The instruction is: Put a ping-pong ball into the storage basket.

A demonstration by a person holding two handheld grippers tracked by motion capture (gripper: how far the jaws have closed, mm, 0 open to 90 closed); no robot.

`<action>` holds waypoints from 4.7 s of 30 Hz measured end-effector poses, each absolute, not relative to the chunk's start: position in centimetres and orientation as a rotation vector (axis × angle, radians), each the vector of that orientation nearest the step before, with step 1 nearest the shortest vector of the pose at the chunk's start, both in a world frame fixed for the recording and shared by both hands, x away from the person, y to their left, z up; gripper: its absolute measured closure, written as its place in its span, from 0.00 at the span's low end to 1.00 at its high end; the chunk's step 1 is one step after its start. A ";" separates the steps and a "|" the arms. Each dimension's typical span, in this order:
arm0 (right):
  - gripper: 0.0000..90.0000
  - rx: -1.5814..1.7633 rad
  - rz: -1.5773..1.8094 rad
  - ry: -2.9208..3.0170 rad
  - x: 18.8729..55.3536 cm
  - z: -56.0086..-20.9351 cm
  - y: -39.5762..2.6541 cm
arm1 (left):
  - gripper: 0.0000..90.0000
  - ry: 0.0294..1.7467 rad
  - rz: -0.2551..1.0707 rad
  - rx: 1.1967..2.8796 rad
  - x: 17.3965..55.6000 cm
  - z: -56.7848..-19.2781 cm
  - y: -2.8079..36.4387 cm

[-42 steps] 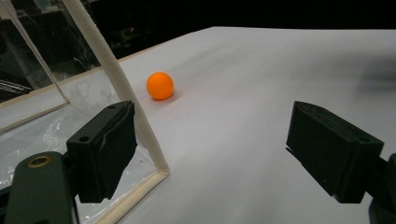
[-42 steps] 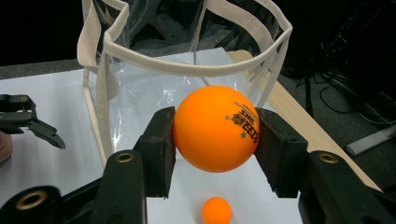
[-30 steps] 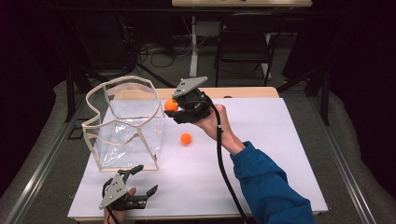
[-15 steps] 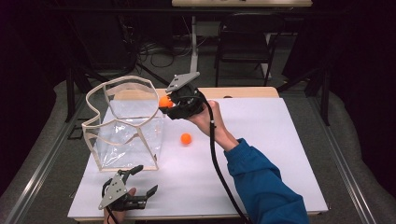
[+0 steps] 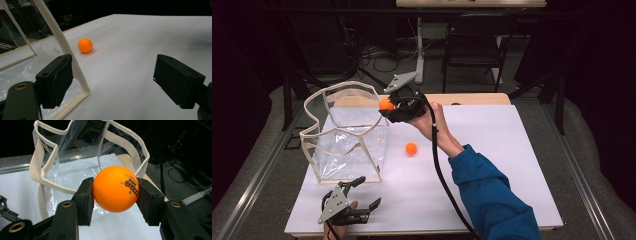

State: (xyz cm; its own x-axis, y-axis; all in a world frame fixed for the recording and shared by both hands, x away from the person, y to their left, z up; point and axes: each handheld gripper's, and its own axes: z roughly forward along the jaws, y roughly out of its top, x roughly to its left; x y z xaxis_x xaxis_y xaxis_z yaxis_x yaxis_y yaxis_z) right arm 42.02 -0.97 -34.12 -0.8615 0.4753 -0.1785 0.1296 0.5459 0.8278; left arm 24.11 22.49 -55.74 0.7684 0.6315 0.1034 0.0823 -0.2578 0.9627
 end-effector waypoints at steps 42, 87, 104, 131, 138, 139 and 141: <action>0.56 0.502 1.225 2.493 44.2 -33.9 4.3 | 0.18 0.563 0.574 1.771 24.1 -55.7 22.7; 0.14 0.523 1.128 2.609 44.5 -35.8 6.6 | 0.18 0.559 0.573 1.764 24.0 -55.6 22.7; 0.00 0.526 1.253 2.545 42.7 -35.5 1.0 | 0.18 0.549 0.576 1.772 24.1 -55.6 22.6; 0.00 0.555 1.283 2.495 40.0 -36.9 -3.7 | 0.18 0.550 0.574 1.767 24.1 -55.6 22.7; 0.00 0.582 1.279 2.486 39.6 -38.1 -5.4 | 0.18 0.550 0.573 1.772 24.1 -55.6 22.6; 0.00 0.587 1.278 2.487 39.6 -38.3 -5.6 | 0.18 0.548 0.573 1.772 24.1 -55.6 22.6; 0.00 0.592 1.283 2.484 39.6 -38.4 -5.8 | 0.18 0.550 0.573 1.769 24.1 -55.6 22.6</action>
